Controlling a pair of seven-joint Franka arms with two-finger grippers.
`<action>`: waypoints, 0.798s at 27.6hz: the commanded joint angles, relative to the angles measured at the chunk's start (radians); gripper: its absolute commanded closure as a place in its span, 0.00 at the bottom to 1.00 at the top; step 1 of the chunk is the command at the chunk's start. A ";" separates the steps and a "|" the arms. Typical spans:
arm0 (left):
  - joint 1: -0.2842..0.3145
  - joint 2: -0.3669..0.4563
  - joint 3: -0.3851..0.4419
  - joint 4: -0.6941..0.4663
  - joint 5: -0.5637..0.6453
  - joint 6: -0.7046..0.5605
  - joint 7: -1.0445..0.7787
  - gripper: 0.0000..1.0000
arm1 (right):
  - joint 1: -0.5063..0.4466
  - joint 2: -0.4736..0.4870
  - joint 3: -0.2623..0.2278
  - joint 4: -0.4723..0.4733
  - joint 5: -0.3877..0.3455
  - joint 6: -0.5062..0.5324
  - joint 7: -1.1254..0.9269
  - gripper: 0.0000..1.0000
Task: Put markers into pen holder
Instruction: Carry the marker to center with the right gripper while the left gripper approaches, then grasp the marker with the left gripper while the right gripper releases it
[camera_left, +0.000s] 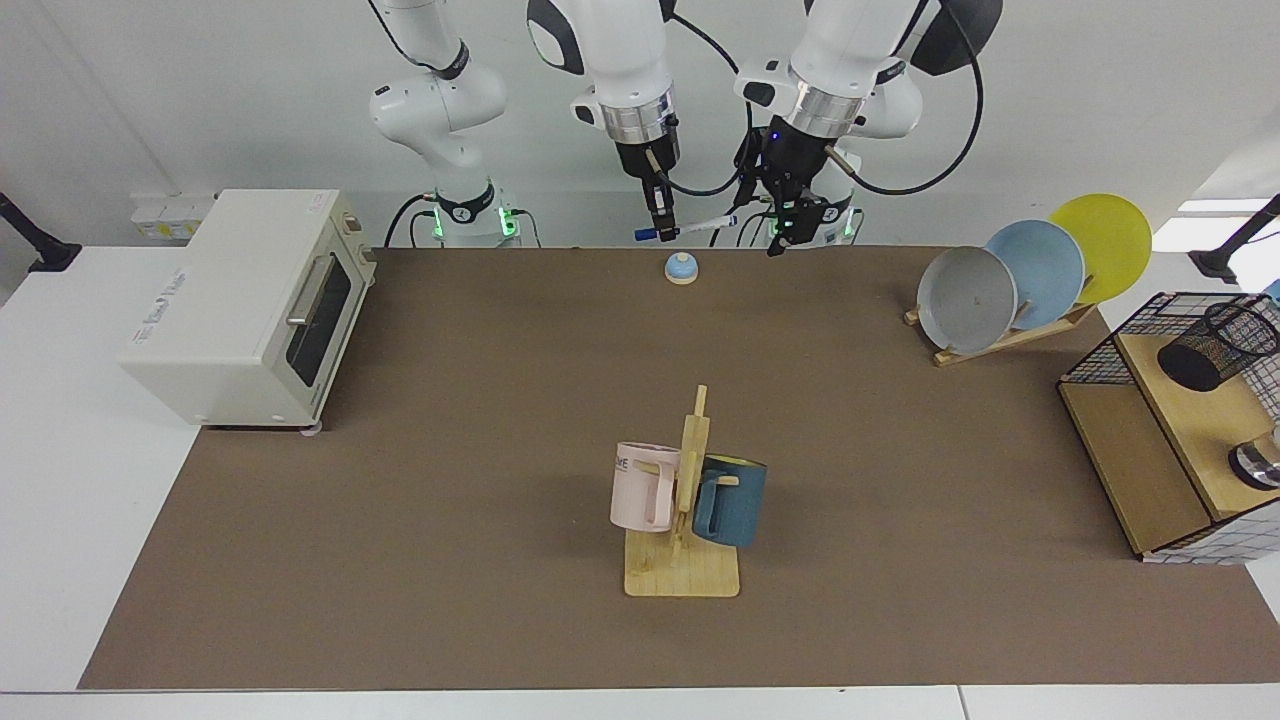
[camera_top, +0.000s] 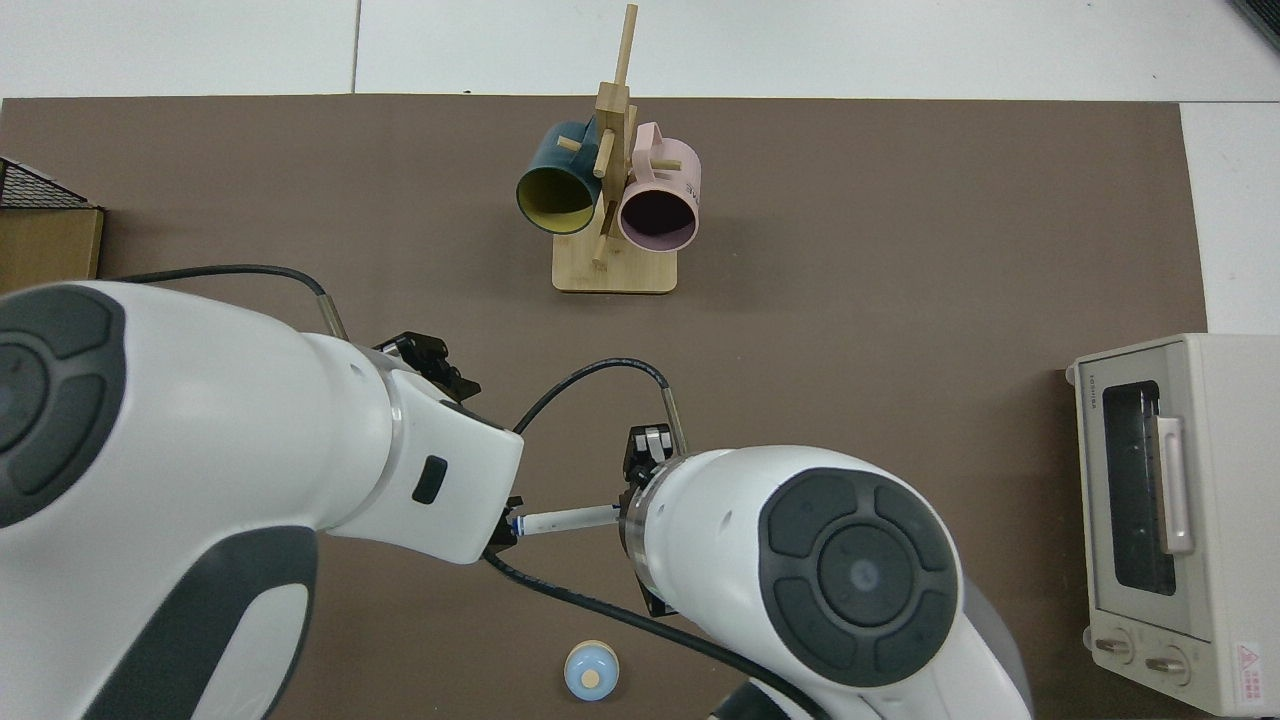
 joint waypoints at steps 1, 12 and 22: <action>-0.047 -0.045 0.017 -0.123 -0.043 0.084 0.038 0.02 | 0.002 0.006 0.002 0.004 -0.018 0.005 0.012 0.97; -0.087 -0.051 0.003 -0.163 -0.081 0.108 0.033 0.03 | -0.002 0.010 0.002 0.018 -0.019 -0.001 0.005 0.96; -0.092 -0.052 -0.011 -0.161 -0.078 0.108 0.031 0.51 | -0.008 0.010 0.002 0.018 -0.018 0.014 0.005 0.96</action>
